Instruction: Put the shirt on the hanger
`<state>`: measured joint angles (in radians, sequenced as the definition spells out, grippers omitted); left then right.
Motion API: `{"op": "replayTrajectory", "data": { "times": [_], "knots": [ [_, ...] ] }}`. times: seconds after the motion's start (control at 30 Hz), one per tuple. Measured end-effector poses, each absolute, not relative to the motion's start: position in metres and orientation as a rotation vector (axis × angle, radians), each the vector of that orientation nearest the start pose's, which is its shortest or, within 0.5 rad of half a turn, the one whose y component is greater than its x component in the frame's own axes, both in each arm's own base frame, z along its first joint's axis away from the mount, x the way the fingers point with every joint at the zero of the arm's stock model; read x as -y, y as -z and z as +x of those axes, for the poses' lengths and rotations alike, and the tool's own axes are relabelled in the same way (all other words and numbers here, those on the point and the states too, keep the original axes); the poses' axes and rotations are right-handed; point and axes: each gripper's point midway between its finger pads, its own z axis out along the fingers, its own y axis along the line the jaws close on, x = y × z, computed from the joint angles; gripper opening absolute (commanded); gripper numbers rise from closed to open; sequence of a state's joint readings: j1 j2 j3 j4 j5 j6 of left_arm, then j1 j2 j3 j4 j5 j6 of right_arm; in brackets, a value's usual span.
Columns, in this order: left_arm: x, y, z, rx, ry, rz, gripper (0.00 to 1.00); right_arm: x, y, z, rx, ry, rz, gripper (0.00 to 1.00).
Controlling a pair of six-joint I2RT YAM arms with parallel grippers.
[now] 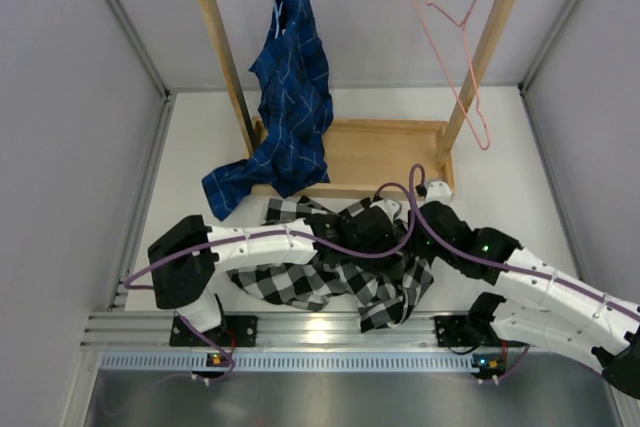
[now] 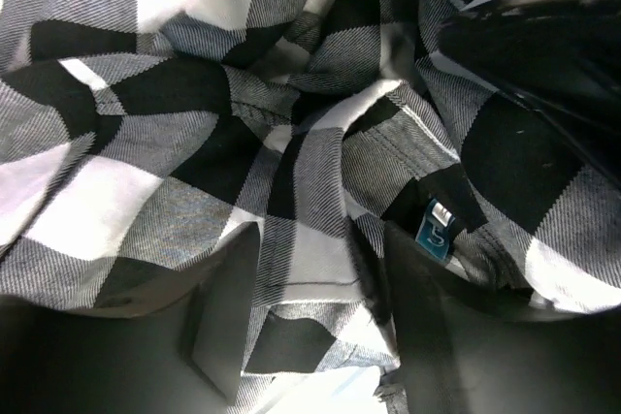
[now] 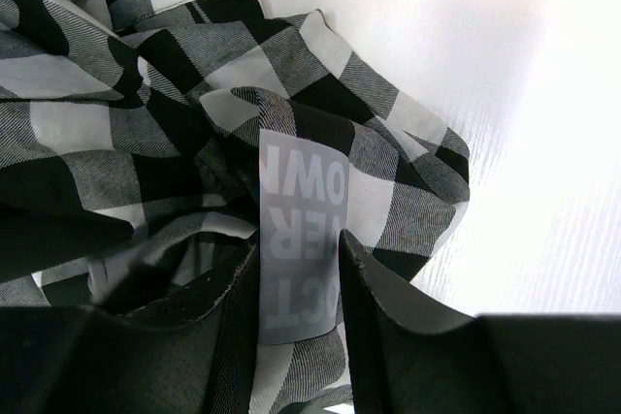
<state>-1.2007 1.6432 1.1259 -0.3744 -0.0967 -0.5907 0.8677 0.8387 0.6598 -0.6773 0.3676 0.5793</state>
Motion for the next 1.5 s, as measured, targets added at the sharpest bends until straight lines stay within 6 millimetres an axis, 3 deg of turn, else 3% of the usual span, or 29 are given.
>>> {"op": "replayTrajectory", "data": {
  "times": [0.07, 0.1, 0.13, 0.3, 0.37, 0.47, 0.53, 0.67, 0.73, 0.77, 0.8, 0.9, 1.0, 1.07, 1.23, 1.33, 1.43, 1.5],
  "knots": [
    [0.387, -0.087, 0.143, -2.474, 0.626, 0.737, 0.34, -0.148, -0.117, 0.181, -2.361, -0.254, -0.177, 0.34],
    [0.387, -0.087, 0.143, -2.475, 0.624, 0.739, 0.22, -0.148, -0.117, 0.181, -2.361, -0.254, -0.176, 0.32],
    [0.386, -0.086, 0.143, -2.477, 0.620, 0.734, 0.00, -0.148, -0.116, 0.181, -2.361, -0.253, -0.177, 0.29],
    [0.382, -0.089, 0.149, -2.455, 0.573, 0.709, 0.00, -0.147, -0.116, 0.182, -2.358, -0.244, -0.174, 0.01],
    [0.375, -0.099, 0.152, -2.430, 0.546, 0.687, 0.00, -0.145, -0.117, 0.183, -2.355, -0.236, -0.164, 0.00],
    [0.358, -0.144, 0.164, -2.323, 0.536, 0.598, 0.00, -0.140, -0.118, 0.187, -2.343, -0.216, -0.140, 0.00],
    [0.344, -0.189, 0.175, -2.222, 0.544, 0.509, 0.00, -0.137, -0.122, 0.190, -2.329, -0.215, -0.121, 0.00],
    [0.310, -0.300, 0.196, -1.998, 0.568, 0.300, 0.00, -0.119, -0.140, 0.207, -2.283, -0.194, -0.021, 0.00],
    [0.293, -0.347, 0.202, -1.911, 0.577, 0.211, 0.00, -0.110, -0.146, 0.217, -2.276, -0.187, 0.032, 0.16],
    [0.284, -0.367, 0.205, -1.873, 0.582, 0.171, 0.00, -0.107, -0.145, 0.222, -2.281, -0.184, 0.053, 0.49],
    [0.276, -0.383, 0.206, -1.843, 0.589, 0.137, 0.00, -0.105, -0.143, 0.224, -2.289, -0.185, 0.067, 0.56],
    [0.255, -0.412, 0.207, -1.789, 0.592, 0.069, 0.00, -0.107, -0.128, 0.225, -2.355, -0.181, 0.038, 0.59],
    [0.248, -0.410, 0.207, -1.792, 0.565, 0.058, 0.00, -0.114, -0.126, 0.219, -2.378, -0.227, -0.005, 0.58],
    [0.249, -0.398, 0.208, -1.813, 0.540, 0.067, 0.00, -0.119, -0.137, 0.215, -2.344, -0.293, -0.044, 0.56],
    [0.253, -0.345, 0.208, -1.907, 0.455, 0.100, 0.00, -0.154, -0.205, 0.191, -2.117, -0.655, -0.209, 0.57],
    [0.252, -0.322, 0.207, -1.953, 0.415, 0.108, 0.00, -0.173, -0.236, 0.178, -2.001, -0.819, -0.315, 0.58],
    [0.253, -0.316, 0.206, -1.969, 0.414, 0.099, 0.00, -0.188, -0.238, 0.171, -1.975, -0.916, -0.384, 0.57],
    [0.254, -0.316, 0.206, -1.969, 0.421, 0.089, 0.00, -0.198, -0.228, 0.166, -1.978, -0.976, -0.420, 0.57]
  ]
}}
